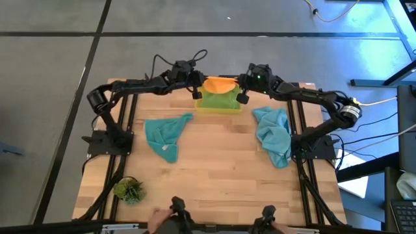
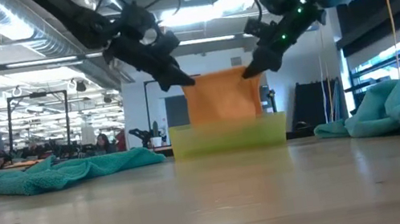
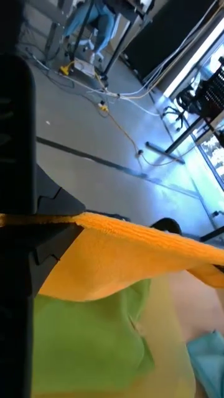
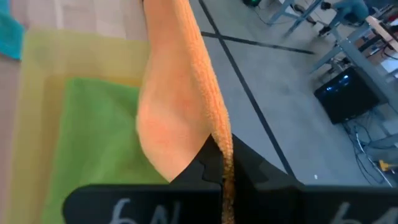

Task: Fold microfiber towels
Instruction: Put the orange microfiber cloth into the yellow bin

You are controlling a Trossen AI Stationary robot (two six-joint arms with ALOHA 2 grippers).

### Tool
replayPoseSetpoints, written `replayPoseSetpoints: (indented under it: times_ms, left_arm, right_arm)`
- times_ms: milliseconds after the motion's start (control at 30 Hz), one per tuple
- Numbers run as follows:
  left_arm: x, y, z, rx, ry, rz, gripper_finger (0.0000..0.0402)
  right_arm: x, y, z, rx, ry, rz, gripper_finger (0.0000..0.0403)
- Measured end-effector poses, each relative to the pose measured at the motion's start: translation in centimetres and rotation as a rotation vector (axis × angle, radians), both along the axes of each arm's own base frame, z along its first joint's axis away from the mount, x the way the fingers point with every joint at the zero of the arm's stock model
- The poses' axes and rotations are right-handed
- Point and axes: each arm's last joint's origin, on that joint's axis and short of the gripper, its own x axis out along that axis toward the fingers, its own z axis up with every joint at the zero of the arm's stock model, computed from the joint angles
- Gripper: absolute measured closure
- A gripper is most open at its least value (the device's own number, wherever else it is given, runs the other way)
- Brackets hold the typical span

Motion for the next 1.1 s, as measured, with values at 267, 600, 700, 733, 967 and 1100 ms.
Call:
replayPoseSetpoints:
  times_ms: [267, 600, 700, 733, 967, 1100]
  left_arm:
    - [-0.4, 1.6, 0.6, 0.071, -0.089, 0.037, 0.0401]
    - [0.0, 1.0, -1.1, 0.019, 0.032, -0.028, 0.0401]
    - [0.4, 0.7, -2.5, -0.016, 0.078, -0.043, 0.0401]
    - [0.7, 0.6, -2.8, -0.014, 0.090, -0.050, 0.0401]
    - [1.8, -1.1, -4.3, -0.055, 0.167, -0.116, 0.0402]
    - [2.1, -2.0, -4.5, -0.077, 0.199, -0.144, 0.0401]
  right_arm:
    - [-0.2, -1.8, 1.3, -0.012, -0.025, -0.005, 0.0399]
    - [-0.5, -1.4, 0.1, 0.064, 0.011, 0.037, 0.0399]
    - [-0.8, -0.9, -1.1, 0.103, 0.030, 0.047, 0.0399]
    - [-0.9, -0.7, -1.6, 0.119, 0.036, 0.052, 0.0399]
    - [-0.9, 1.1, -3.5, 0.238, 0.088, 0.133, 0.0399]
    - [-0.7, 1.9, -3.9, 0.316, 0.102, 0.181, 0.0393]
